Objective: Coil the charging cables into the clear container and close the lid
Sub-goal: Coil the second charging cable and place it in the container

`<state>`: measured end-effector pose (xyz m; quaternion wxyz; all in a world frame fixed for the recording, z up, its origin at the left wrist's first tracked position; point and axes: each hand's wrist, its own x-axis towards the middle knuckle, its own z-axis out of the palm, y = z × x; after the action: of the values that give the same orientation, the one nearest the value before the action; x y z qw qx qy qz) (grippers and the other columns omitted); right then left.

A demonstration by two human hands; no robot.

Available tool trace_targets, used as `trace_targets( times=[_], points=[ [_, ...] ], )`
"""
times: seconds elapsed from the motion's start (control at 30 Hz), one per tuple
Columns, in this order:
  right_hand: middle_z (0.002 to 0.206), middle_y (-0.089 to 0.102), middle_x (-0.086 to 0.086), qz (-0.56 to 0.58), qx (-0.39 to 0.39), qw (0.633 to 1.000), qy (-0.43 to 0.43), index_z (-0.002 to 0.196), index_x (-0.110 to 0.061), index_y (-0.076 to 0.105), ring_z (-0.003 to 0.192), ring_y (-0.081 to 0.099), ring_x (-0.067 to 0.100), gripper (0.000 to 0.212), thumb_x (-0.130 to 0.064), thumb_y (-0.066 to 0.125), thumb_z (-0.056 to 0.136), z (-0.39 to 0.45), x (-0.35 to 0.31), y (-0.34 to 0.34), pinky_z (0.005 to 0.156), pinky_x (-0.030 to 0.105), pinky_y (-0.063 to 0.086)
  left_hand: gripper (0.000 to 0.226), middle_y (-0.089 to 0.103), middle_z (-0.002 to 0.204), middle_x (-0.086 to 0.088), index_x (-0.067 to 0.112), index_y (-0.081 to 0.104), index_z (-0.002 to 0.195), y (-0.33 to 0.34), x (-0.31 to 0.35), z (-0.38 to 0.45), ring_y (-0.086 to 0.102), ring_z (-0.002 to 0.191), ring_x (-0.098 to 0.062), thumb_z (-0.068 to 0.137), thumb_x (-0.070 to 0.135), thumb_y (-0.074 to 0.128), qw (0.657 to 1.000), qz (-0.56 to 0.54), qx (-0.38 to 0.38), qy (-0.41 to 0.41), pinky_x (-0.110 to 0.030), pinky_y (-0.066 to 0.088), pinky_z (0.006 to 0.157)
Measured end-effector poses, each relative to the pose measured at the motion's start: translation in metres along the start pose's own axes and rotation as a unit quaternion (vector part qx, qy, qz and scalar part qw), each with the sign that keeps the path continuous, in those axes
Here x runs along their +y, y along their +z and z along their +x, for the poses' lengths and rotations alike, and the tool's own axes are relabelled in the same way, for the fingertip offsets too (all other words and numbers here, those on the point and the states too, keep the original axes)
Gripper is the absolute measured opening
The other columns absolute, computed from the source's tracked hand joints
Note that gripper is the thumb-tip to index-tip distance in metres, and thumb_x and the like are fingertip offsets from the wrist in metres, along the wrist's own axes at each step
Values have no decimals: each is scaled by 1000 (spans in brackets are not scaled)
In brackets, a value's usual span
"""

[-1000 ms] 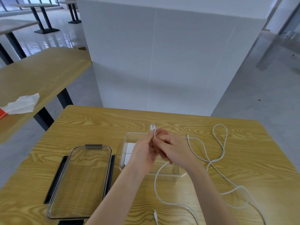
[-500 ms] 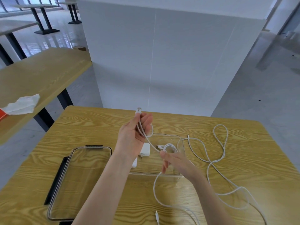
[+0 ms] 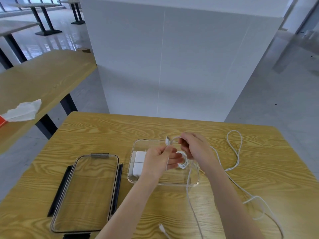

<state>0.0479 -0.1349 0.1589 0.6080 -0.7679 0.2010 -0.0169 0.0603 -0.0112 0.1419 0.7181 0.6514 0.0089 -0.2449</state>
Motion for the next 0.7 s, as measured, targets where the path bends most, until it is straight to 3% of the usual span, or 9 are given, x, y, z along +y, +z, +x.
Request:
trace_targets(
  times=[0.17,0.27,0.4,0.5,0.57,0.7],
  points=[
    [43,46,-10,-104,-61,988,-101,60,-14,51,43,40,3,34,-19,44,93,-14,-1,11,50,19,31,32,70,69,-10,1,68,80,-1,-3,2,68,64,-18,97,15,46,999,-34,33,7,-31,59,66],
    [47,47,-8,-99,-106,983,-116,70,0,50,44,41,8,37,-23,42,97,-18,9,19,48,19,33,33,62,54,-10,-3,65,76,-7,-1,3,60,48,-21,96,12,44,996,-87,23,-10,-29,53,48],
    [50,51,1,-83,-154,981,-80,72,1,54,44,45,13,36,-24,44,97,-15,15,16,47,23,39,32,61,54,-14,-7,66,89,-13,1,2,56,44,-24,96,13,42,986,-160,-31,-37,-31,49,48],
    [49,54,2,-80,-174,979,-65,71,-6,60,44,48,11,33,-24,48,96,-14,17,12,52,23,42,31,71,72,-9,-7,65,99,-16,2,6,57,47,-12,96,15,44,974,-215,-26,-60,-23,45,49],
    [51,57,3,-73,-181,979,-60,69,-8,64,46,51,13,35,-28,51,95,-11,19,11,54,23,44,29,73,85,-11,-7,65,99,-15,3,8,62,52,-12,95,15,47,973,-222,-24,-64,-21,45,48],
    [55,62,6,-81,-187,979,-21,63,-7,68,53,57,13,49,-47,54,88,-8,36,7,63,23,49,22,72,73,-8,-3,64,95,-22,11,12,68,61,-13,92,13,50,955,-286,-29,-67,-22,54,54]
  ],
)
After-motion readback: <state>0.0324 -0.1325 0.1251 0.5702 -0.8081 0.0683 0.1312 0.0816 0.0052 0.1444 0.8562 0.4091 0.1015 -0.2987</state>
